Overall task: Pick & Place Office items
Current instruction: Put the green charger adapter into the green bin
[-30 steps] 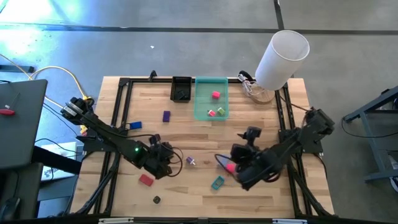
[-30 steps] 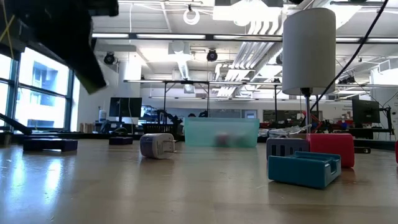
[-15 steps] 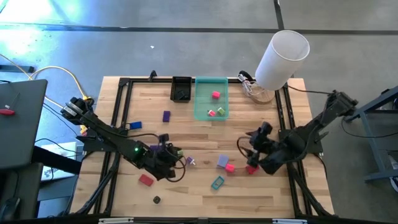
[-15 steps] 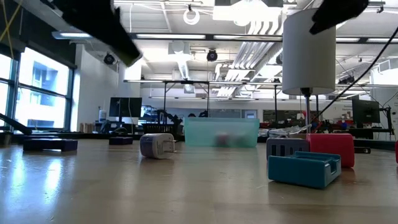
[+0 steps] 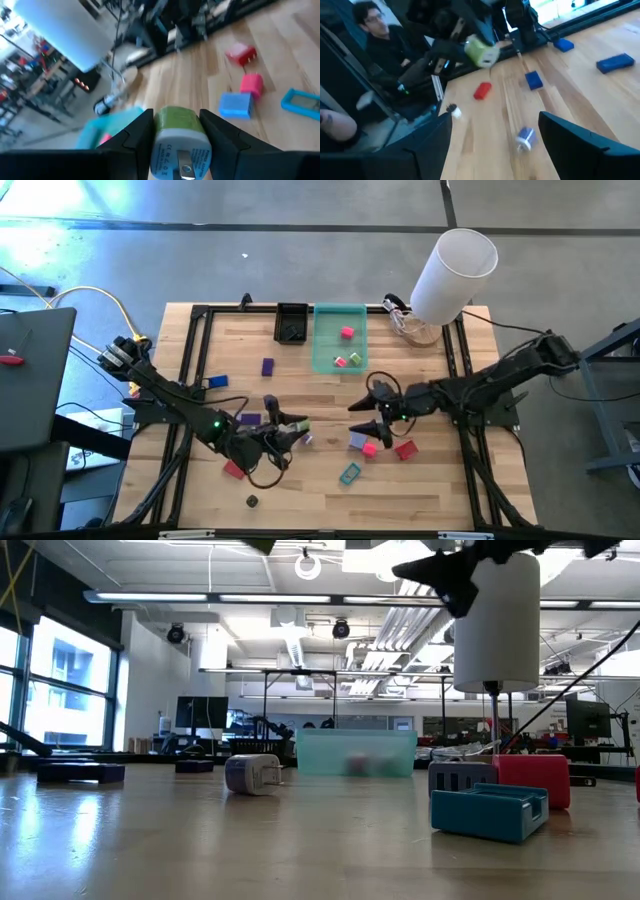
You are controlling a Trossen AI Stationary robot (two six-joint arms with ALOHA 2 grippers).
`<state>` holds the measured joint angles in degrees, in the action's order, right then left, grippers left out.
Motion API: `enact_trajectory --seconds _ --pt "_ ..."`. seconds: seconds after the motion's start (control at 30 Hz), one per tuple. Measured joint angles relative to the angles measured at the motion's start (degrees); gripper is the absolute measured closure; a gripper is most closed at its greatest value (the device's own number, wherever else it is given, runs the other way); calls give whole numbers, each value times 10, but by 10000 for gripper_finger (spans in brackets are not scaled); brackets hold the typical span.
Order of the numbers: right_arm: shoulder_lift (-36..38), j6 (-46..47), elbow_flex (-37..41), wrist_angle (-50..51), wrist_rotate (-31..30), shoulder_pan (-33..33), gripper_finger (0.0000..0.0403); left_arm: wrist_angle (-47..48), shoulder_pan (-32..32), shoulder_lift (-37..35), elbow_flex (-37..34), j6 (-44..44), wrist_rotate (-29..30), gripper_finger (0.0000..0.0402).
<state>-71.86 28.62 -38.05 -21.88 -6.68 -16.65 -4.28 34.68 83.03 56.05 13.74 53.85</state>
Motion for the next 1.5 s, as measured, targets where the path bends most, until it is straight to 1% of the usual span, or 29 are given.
enact_trajectory --seconds 0.13,0.2,0.3,0.43,0.5,0.73,0.9,1.03,1.13,1.27,1.5 --pt "-55 0 0 -83 13 14 117 -47 -4 7 0 48 -4 270" --pt "-83 -2 0 -129 15 16 117 -60 -7 12 0 62 -4 272" --pt "-119 -6 0 -205 34 24 117 -68 -14 15 0 74 -13 272" --pt "-149 8 0 -286 72 36 117 -79 -24 19 0 78 -28 273" --pt "-159 25 -1 -308 73 41 117 -95 -25 19 0 88 -39 273" --pt "-166 42 -1 -326 94 55 117 -145 -52 19 0 116 -103 274" --pt "-166 42 -1 -353 102 55 117 -173 -74 19 0 132 -118 274" --pt "-166 43 -2 -373 103 56 117 -194 -99 20 0 140 -173 274" --pt "-166 43 -11 -366 103 56 117 -207 -117 21 0 140 -196 274" --pt "-166 41 -32 -342 118 57 117 -226 -135 21 0 134 -205 274" --pt "-166 11 -47 -319 122 57 118 -235 -146 21 0 125 -223 275"
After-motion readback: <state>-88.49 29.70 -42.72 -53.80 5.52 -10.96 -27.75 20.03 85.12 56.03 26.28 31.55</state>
